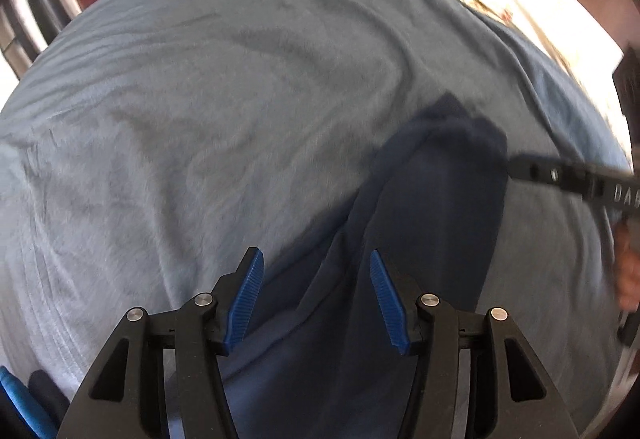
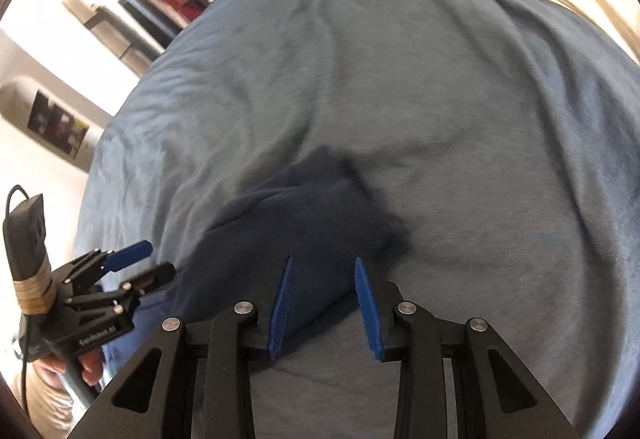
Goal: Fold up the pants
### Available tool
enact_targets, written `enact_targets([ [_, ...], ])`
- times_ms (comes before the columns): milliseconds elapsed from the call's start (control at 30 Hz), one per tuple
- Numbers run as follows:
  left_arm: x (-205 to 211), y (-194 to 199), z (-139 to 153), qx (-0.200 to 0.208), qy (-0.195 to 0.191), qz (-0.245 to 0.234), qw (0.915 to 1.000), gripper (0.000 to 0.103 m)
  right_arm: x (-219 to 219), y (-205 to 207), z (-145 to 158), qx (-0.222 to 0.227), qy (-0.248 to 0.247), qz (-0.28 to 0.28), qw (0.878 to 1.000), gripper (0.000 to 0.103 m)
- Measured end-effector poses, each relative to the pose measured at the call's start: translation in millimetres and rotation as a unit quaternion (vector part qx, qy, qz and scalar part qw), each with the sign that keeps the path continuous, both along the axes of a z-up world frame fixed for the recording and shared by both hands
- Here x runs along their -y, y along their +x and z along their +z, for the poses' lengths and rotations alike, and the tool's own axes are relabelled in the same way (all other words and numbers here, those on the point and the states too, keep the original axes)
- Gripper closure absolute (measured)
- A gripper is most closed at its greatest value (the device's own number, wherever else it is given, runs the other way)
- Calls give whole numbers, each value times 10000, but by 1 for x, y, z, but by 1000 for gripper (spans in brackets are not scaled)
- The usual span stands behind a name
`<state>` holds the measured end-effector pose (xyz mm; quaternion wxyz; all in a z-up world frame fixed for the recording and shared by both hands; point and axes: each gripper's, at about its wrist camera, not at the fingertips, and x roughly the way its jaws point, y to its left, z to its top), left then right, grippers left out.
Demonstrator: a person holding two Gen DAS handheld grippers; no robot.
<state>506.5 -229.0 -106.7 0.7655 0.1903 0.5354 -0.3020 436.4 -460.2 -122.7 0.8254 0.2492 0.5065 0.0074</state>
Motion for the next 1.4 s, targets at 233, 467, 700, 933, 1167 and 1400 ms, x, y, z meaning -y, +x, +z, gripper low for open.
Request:
enact_targets([
  [233,-22,-3,-13,-223,142,-376,9989,61,-36,10,4,41,34,371,9993,69],
  [467,-16,-3,-32,-550,111,-886,9945,64,-48,16,0,-61,-1,458,9989,69],
  [700,-15,-9,-32,-463,169,-1028,9935,96,-53,18,-9,-216,-12,413,9989,69],
  [933,-29,12,-18,-162,93,-547,9983,96,-46,17,-20,-383,-127,207,9990,69],
  [1167,-22,24,-49,-337,316,-423,9980,91,-40,17,-31,-613,-502,31,9969,69],
  [1400,-25,20,-28,4,283,-215,9994,65,-29,11,-26,-795,-770,-300,9934,70],
])
